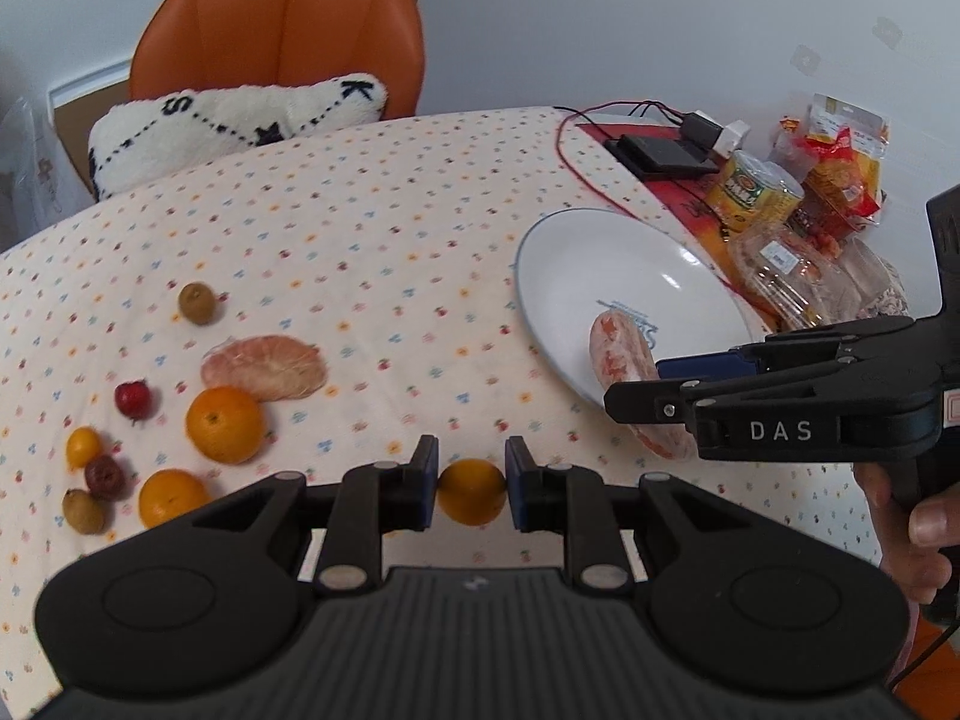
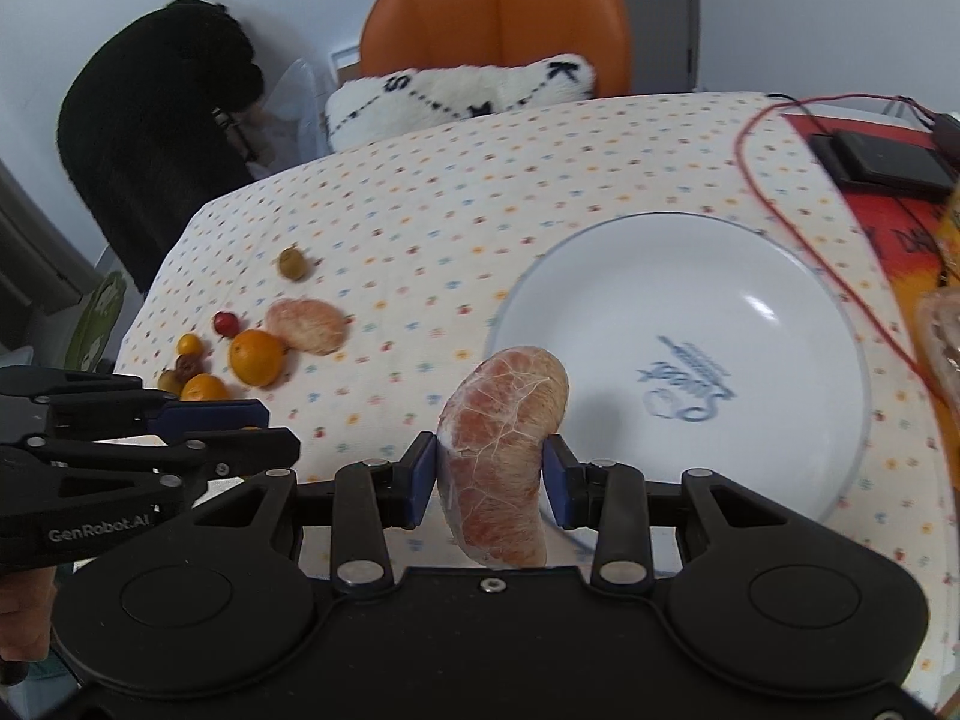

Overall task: Organize fruits
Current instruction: 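Carry the pomelo segment in the right tool and tangerine in the left tool over the white plate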

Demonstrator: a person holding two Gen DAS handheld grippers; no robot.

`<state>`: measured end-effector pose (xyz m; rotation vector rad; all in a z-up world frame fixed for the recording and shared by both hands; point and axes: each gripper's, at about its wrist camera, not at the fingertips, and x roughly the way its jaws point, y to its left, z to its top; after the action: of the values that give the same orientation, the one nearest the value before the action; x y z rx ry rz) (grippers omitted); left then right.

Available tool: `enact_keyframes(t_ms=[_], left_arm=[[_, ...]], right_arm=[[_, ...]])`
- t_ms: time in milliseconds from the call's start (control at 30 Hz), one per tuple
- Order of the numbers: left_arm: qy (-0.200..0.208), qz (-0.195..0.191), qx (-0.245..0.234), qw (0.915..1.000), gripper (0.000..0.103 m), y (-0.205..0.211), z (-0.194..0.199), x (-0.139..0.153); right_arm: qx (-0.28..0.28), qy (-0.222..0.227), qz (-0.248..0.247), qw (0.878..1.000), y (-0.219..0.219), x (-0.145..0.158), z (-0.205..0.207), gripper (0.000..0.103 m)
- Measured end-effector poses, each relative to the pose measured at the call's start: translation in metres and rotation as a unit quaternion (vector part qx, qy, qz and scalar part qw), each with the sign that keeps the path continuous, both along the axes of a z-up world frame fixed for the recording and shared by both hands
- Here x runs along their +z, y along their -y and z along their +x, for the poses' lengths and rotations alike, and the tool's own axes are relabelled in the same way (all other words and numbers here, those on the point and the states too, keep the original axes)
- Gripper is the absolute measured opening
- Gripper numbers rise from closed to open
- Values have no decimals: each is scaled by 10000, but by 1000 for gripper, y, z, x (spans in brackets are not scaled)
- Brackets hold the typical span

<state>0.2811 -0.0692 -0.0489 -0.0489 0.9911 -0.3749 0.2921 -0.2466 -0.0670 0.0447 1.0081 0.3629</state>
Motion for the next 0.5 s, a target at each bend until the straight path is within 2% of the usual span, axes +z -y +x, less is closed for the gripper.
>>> enact_keyframes(t_ms=[500], left_arm=[[-46, 12, -330, 9994, 22, 58, 32, -3]], right_arm=[[-403, -39, 0, 9992, 62, -13, 5, 36]])
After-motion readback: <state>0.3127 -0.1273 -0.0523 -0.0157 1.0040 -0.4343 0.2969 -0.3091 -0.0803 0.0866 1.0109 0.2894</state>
